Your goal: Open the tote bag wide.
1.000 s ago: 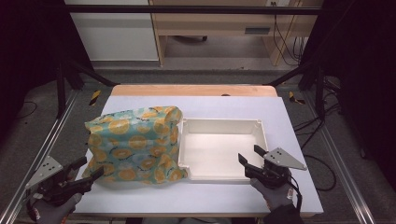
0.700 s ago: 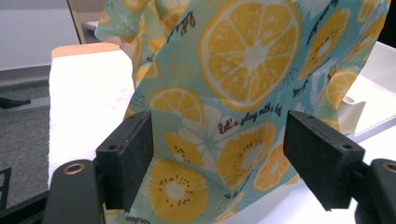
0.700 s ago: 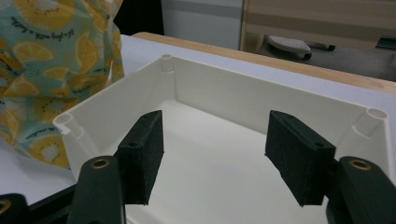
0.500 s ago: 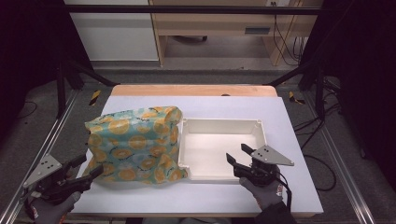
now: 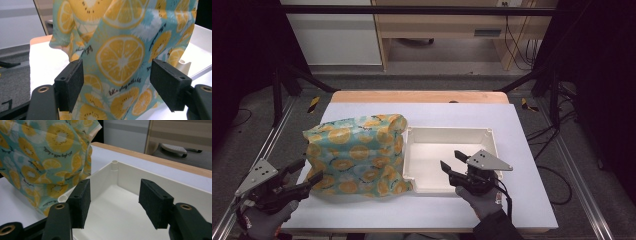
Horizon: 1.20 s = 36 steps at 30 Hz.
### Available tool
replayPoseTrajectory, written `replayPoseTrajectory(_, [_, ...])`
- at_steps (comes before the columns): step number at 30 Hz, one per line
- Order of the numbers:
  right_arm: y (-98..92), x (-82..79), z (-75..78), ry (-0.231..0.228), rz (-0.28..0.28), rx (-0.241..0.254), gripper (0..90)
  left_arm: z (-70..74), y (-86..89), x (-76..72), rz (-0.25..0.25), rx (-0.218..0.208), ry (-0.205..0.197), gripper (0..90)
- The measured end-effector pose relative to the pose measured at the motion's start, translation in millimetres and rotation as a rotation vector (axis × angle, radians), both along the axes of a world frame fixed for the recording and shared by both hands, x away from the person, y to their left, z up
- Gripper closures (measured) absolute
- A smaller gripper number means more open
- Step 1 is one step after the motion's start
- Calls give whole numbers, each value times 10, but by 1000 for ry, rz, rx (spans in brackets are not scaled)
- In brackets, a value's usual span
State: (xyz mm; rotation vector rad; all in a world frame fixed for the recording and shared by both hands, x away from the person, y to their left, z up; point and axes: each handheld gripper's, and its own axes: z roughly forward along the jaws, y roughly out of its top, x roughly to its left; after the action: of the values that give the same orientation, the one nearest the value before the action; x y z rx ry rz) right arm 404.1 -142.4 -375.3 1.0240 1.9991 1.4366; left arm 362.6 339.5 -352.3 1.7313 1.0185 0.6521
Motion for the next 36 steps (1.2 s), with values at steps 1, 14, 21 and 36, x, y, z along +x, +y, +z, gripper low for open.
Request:
replayPoseTrajectory(1, [20, 8, 8, 1, 9, 4, 437, 13, -2, 2, 0, 3, -4, 272])
replayPoseTrajectory(14, [249, 59, 145, -8, 50, 26, 466, 186, -62, 46, -4, -5, -30, 293])
replayPoseTrajectory(21, [407, 79, 213, -24, 74, 24, 476, 230, -83, 80, -3, -12, -35, 312])
replayPoseTrajectory(36, [751, 85, 377, -45, 147, 36, 526, 316, -167, 135, 0, -11, -40, 383])
